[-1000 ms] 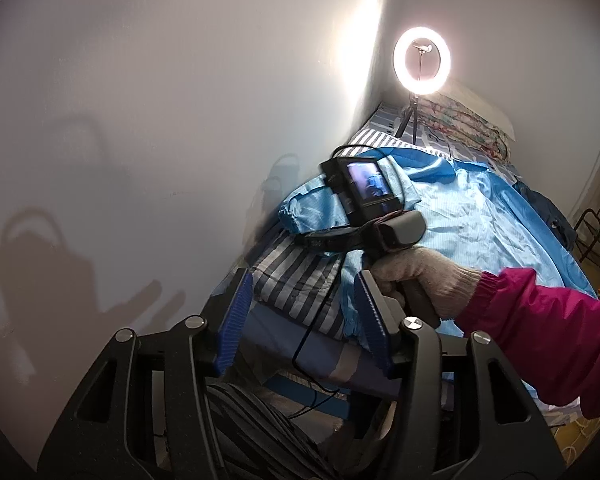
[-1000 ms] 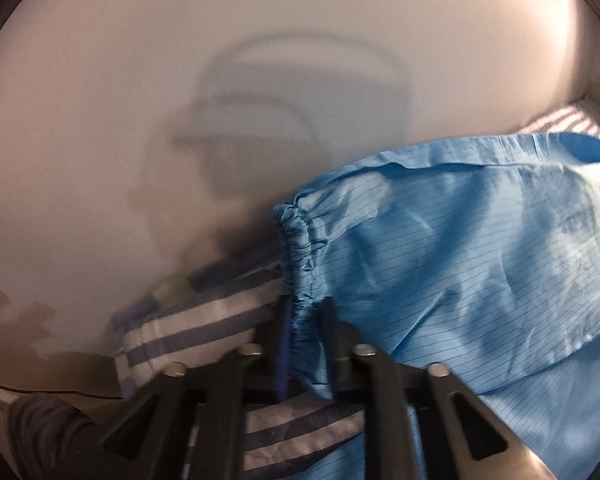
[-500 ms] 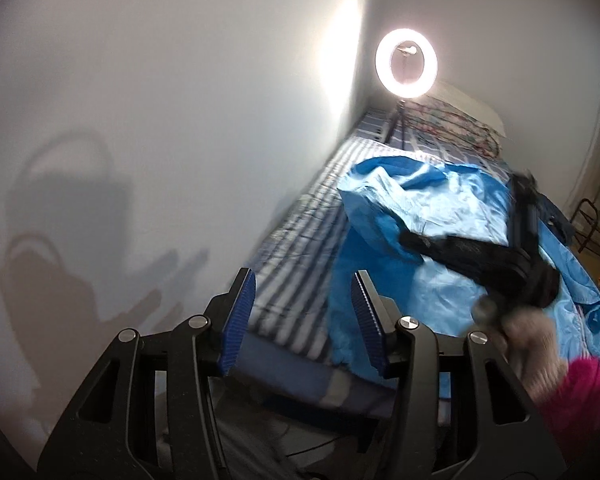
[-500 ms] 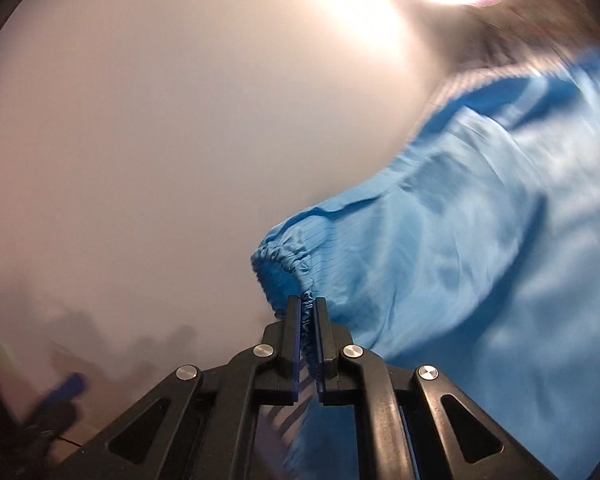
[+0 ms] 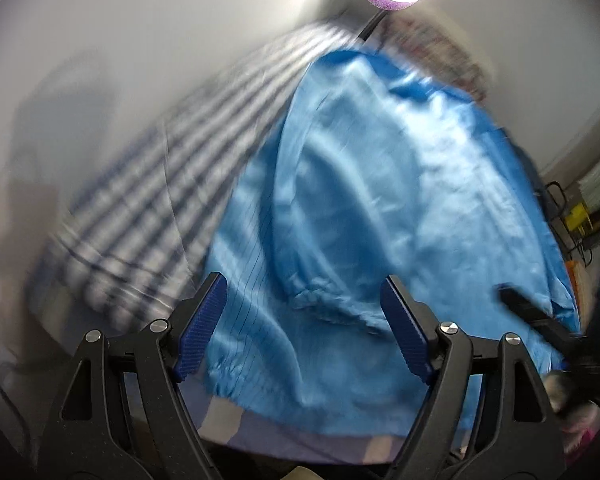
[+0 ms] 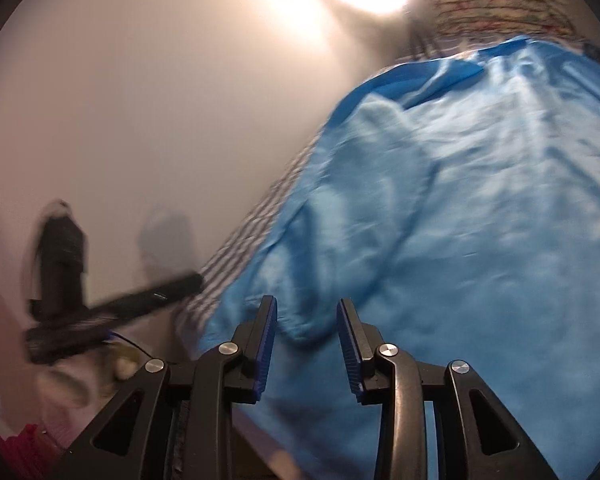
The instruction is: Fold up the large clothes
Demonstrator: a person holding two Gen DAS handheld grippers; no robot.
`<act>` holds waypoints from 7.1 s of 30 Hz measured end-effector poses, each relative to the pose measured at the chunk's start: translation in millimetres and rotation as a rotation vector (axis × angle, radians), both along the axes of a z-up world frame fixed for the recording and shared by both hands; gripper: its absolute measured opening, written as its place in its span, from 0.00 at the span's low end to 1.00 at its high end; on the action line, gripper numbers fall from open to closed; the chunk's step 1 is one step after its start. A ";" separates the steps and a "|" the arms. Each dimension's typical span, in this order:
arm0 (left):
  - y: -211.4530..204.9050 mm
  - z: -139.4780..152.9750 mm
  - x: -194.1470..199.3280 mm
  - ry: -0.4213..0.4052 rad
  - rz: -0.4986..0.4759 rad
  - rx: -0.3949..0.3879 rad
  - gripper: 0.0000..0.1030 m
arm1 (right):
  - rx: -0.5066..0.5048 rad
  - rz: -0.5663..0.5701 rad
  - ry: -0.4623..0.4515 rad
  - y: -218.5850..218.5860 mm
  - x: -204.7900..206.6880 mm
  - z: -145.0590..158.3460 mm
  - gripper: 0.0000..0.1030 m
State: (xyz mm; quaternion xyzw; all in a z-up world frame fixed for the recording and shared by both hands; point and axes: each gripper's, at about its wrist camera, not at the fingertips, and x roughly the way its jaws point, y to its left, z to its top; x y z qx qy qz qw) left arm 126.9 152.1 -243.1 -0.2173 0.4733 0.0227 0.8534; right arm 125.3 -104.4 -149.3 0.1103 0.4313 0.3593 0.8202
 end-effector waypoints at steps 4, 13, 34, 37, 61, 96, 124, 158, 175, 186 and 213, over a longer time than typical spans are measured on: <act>4.1 -32.3 11.8 0.053 0.072 -0.013 0.65 | -0.054 -0.056 -0.003 -30.5 38.2 -3.4 0.32; 10.3 -10.8 27.1 -0.044 0.037 0.015 0.01 | -0.090 -0.037 0.052 -22.1 76.1 -38.8 0.28; -44.3 137.2 -32.7 -0.411 -0.268 0.449 0.00 | 0.244 0.012 0.409 104.0 178.0 -97.3 0.27; -64.1 128.7 -50.3 -0.409 -0.352 0.464 0.00 | 0.263 -0.030 0.401 78.9 173.4 -92.5 0.29; -21.3 21.4 -101.7 -0.102 -0.207 0.108 0.48 | -0.005 -0.088 0.092 -83.1 155.1 10.9 0.40; -71.9 18.9 -111.1 -0.190 -0.274 -0.006 0.48 | -0.527 0.191 0.126 187.3 263.8 -73.1 0.00; -13.5 -34.3 -73.4 -0.002 -0.100 -0.048 0.05 | -0.284 0.092 0.206 -18.0 101.0 -51.9 0.40; 64.4 -31.9 -17.4 0.019 0.030 -0.182 0.61 | -0.240 0.139 0.046 -6.0 65.4 -50.2 0.35; 37.8 1.7 -17.2 -0.116 -0.040 -0.058 0.01 | -0.307 0.221 0.102 55.0 80.3 -97.9 0.36; 13.3 21.7 -17.3 -0.193 -0.120 0.052 0.01 | -0.191 0.152 0.049 77.9 148.1 -15.7 0.56; -34.4 39.0 -4.3 -0.252 -0.279 0.165 0.00 | -0.507 0.121 0.190 206.5 271.0 -82.6 0.01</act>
